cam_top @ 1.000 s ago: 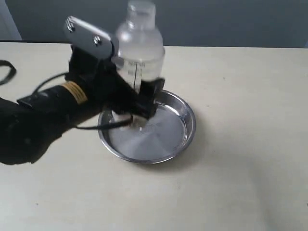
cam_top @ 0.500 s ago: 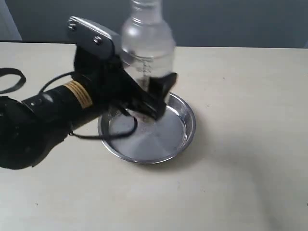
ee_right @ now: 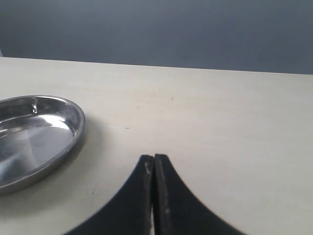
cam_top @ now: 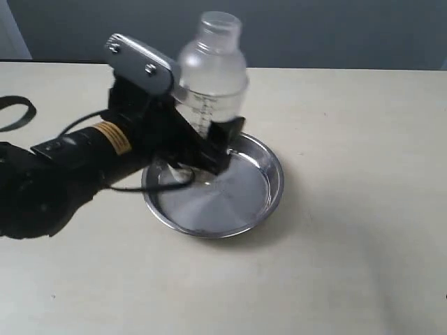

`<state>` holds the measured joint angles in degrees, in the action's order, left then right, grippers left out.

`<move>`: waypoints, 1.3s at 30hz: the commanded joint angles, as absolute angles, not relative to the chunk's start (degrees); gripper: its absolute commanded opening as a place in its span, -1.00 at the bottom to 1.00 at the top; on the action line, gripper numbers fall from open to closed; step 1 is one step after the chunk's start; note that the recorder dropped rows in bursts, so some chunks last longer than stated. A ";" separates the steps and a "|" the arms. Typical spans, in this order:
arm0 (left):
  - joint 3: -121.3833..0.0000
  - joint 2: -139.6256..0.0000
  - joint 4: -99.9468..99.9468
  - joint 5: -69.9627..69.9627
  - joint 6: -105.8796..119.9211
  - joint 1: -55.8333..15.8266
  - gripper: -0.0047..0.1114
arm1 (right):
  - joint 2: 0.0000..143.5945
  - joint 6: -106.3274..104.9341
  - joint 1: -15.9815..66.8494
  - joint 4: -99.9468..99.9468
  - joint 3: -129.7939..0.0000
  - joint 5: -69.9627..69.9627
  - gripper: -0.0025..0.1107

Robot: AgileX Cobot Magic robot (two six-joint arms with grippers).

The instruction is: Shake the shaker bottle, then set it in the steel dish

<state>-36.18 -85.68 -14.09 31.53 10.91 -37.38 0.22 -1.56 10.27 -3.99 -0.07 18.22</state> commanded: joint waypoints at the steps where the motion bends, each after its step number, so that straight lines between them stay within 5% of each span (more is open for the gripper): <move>1: -36.58 -84.89 -4.47 34.11 6.24 -36.07 -0.92 | 0.00 -1.49 10.28 -3.73 0.00 17.47 -0.97; 3: -36.66 -84.75 2.98 33.37 3.99 -35.81 -0.92 | 0.00 -1.49 10.28 -3.73 0.00 17.47 -0.97; 7: -36.66 -85.46 -34.37 36.96 9.52 -31.91 -0.92 | 0.00 -1.49 10.28 -3.73 0.00 17.47 -0.97; 11: -36.66 -85.03 10.80 32.44 -3.60 -34.27 -0.92 | 0.00 -1.49 10.28 -3.73 0.00 17.47 -0.97; 15: -36.66 -86.74 -21.58 34.33 3.19 -32.14 -0.92 | 0.00 -1.49 10.28 -3.73 0.00 17.47 -0.97; 19: -36.66 -86.72 14.13 33.07 -1.42 -33.54 -0.92 | 0.00 -1.49 10.28 -3.73 0.00 17.47 -0.97; 23: -36.81 -88.53 -23.62 37.84 -1.76 -32.76 -0.92 | 0.00 -1.49 10.28 -3.73 0.00 17.47 -0.97; 26: -36.81 -88.55 8.94 38.63 -0.84 -34.39 -0.92 | 0.00 -1.49 10.28 -3.73 0.00 17.47 -0.97; 30: -37.21 -89.92 -28.77 42.45 -1.47 -34.56 -0.92 | 0.00 -1.49 10.28 -3.73 0.00 17.47 -0.97; 33: -37.21 -89.95 10.10 41.94 -1.07 -35.19 -0.92 | 0.00 -1.49 10.28 -3.73 0.00 17.47 -0.97; 37: -38.09 -91.21 -31.00 39.96 0.00 -34.95 -0.92 | 0.00 -1.49 10.28 -3.73 0.00 17.47 -0.97; 39: -38.09 -91.19 -12.39 38.24 2.22 -36.04 -0.92 | 0.00 -1.49 10.28 -3.73 0.00 17.47 -0.97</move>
